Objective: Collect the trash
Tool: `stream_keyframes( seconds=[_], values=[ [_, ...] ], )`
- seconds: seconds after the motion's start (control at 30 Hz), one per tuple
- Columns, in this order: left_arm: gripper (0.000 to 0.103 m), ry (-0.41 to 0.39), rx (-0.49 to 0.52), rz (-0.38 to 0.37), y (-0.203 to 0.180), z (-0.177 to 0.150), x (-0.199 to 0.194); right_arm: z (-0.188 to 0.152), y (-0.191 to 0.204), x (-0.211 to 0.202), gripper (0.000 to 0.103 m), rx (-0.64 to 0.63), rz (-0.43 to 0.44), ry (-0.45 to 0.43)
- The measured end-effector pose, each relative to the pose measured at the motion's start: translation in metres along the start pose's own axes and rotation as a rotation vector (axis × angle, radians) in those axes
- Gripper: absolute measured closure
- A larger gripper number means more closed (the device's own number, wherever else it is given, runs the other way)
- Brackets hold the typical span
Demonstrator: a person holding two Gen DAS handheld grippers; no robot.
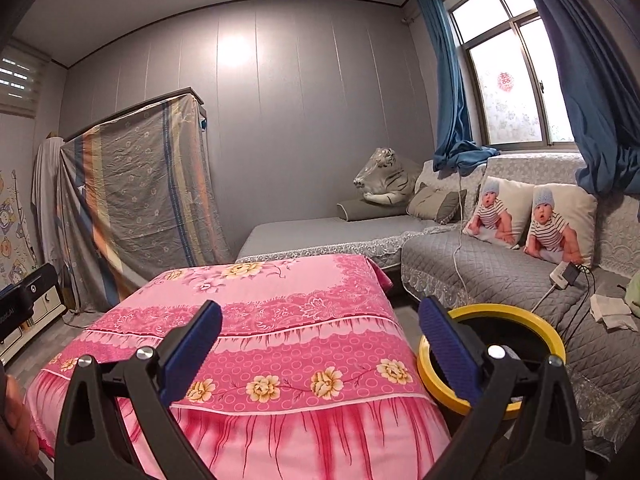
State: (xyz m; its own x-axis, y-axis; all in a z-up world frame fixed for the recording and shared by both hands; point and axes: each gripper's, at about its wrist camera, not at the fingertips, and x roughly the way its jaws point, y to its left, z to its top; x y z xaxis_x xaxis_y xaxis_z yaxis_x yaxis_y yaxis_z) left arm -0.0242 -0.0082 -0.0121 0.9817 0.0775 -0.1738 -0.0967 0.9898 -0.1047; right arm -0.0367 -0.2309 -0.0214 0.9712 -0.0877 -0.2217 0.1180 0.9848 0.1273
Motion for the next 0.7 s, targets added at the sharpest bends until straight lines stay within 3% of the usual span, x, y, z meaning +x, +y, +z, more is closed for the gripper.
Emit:
stream_keyframes(
  seconds=[0.7],
  values=[
    [0.008, 0.023, 0.032, -0.012, -0.011, -0.007, 0.003, -0.006, 0.005, 0.012, 0.008, -0.007, -0.005, 0.069]
  ],
)
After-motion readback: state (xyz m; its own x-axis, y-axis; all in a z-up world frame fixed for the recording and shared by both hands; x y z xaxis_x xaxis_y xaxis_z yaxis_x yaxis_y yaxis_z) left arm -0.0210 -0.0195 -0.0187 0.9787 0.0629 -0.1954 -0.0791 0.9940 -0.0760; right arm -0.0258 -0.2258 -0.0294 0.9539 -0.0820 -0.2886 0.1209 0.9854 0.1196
